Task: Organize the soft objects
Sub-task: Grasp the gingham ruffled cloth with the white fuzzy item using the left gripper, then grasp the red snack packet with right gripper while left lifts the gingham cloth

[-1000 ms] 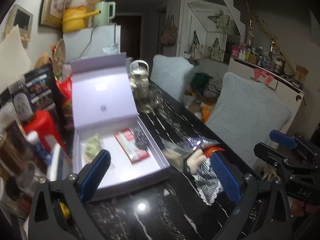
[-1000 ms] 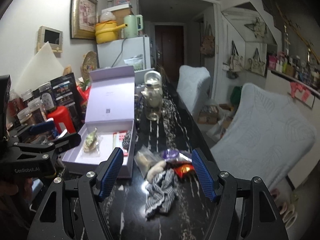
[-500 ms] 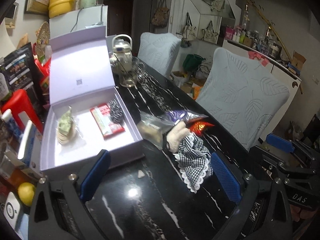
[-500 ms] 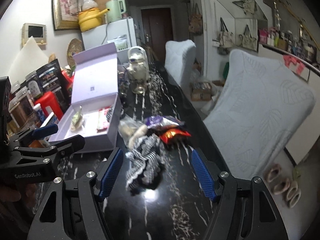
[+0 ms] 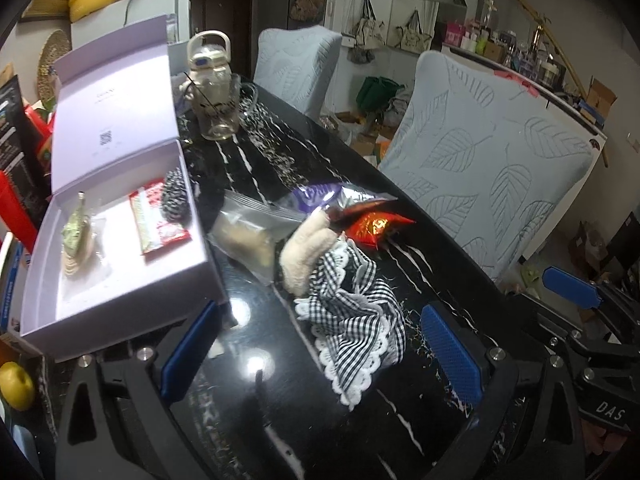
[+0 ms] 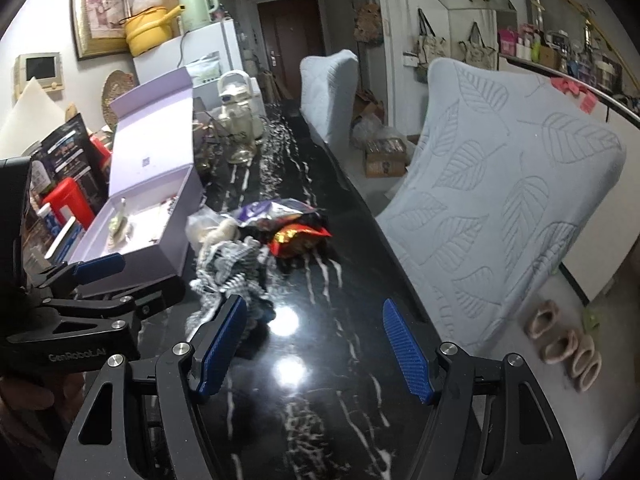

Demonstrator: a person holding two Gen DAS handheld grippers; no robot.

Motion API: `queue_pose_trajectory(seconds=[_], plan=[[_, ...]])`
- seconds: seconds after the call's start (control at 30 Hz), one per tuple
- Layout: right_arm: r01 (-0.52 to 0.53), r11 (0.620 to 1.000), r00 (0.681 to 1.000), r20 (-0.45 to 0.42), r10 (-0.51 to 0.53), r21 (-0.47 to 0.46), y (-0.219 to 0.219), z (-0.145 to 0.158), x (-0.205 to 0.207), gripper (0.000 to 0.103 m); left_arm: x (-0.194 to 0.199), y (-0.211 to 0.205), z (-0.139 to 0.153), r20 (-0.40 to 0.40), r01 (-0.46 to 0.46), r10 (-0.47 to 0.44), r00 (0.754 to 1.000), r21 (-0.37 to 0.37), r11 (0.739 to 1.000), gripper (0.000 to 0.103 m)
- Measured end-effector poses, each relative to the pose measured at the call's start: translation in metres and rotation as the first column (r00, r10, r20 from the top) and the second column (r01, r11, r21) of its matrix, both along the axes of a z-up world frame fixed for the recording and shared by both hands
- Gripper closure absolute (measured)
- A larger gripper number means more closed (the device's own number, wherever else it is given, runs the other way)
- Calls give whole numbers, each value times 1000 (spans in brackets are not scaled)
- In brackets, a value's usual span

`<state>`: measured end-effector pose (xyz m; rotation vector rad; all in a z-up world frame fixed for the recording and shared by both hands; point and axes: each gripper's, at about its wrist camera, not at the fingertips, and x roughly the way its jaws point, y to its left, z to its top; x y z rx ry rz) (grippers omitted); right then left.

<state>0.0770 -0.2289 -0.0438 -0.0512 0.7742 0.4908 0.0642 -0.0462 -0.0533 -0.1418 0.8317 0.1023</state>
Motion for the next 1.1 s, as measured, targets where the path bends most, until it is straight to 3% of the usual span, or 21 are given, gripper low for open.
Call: queue_pose_trajectory(seconds=[0.53, 0.73, 0.8, 0.87, 1.1], plan=[[40, 999, 996, -78, -43, -33, -12, -23, 37, 32, 55, -13, -51, -138, 6, -9, 990, -18, 1000, 2], [37, 999, 995, -91, -41, -36, -11, -25, 44, 32, 59, -10, -61, -169, 7, -14, 985, -42, 999, 27], [36, 999, 995, -95, -40, -35, -10, -26, 45, 32, 57, -12, -61, -164, 9, -15, 986, -34, 999, 43], [36, 999, 994, -98, -40, -35, -9, -27, 46, 32, 55, -12, -60, -157, 17, -22, 987, -34, 999, 52], [24, 999, 994, -103, -27, -29, -6, -29, 46, 32, 41, -9, -51, -134, 34, -42, 990, -64, 997, 59]])
